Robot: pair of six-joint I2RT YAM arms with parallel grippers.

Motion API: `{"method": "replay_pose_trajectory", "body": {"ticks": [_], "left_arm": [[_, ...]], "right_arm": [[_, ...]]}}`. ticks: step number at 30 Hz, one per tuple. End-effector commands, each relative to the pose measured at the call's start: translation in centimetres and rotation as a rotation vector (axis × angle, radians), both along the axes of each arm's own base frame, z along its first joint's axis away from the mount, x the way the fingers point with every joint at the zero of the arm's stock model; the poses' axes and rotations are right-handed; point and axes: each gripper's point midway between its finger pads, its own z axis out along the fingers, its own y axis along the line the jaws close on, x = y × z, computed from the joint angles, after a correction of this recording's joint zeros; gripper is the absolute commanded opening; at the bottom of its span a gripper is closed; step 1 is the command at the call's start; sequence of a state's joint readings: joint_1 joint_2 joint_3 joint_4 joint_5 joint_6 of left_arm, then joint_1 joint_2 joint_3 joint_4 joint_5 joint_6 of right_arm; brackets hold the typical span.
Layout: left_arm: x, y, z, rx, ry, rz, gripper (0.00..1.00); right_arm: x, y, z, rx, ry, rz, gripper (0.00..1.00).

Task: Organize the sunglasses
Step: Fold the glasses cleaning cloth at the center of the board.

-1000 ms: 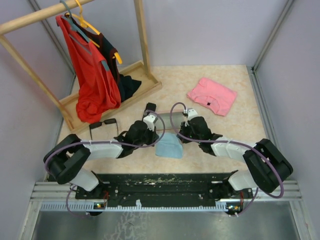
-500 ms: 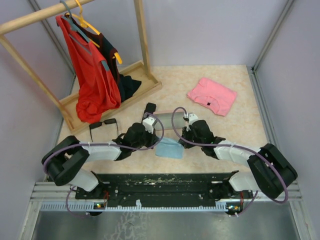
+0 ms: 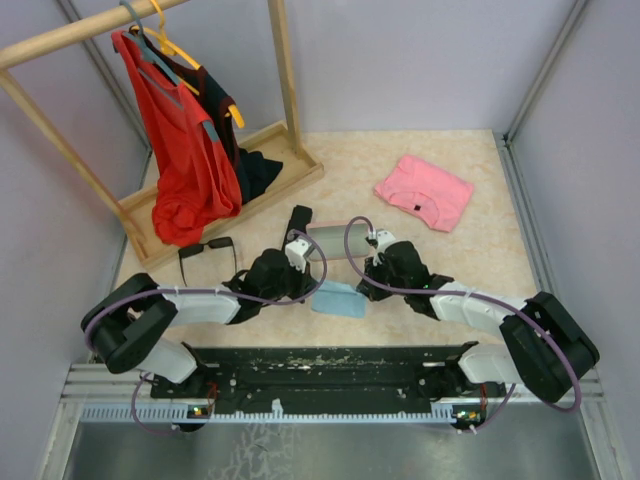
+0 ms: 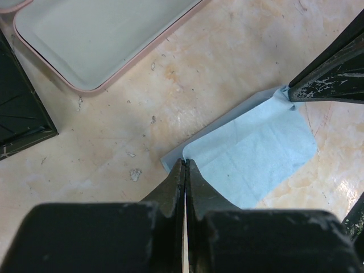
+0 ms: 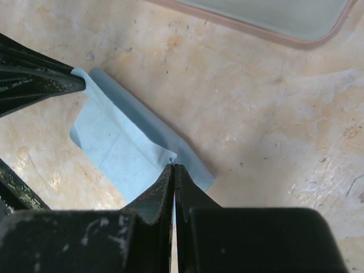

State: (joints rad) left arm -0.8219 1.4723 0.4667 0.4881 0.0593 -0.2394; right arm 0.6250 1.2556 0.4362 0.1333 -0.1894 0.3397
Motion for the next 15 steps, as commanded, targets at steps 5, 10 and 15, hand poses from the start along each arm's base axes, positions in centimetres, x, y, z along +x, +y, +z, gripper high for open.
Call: {"method": "replay_pose_trajectory", "body": {"ticks": [5,10,15], "left_arm": [[-0.2,-0.1,0.2,-0.022,-0.001,-0.008,0.0],[-0.4,-0.1,0.0,-0.024,0.009,-0.012,0.0],[-0.7,0.0,-0.1,-0.03,0.022,-0.012,0.0]], "right_arm": [[-0.6,0.3,0.5,0.033,0.012,0.018,0.0],[-1.0,0.4,0.3,0.045,0.024,0.016,0.0],[-1.3,0.3,0.1,0.036,0.041,0.019,0.0]]}}
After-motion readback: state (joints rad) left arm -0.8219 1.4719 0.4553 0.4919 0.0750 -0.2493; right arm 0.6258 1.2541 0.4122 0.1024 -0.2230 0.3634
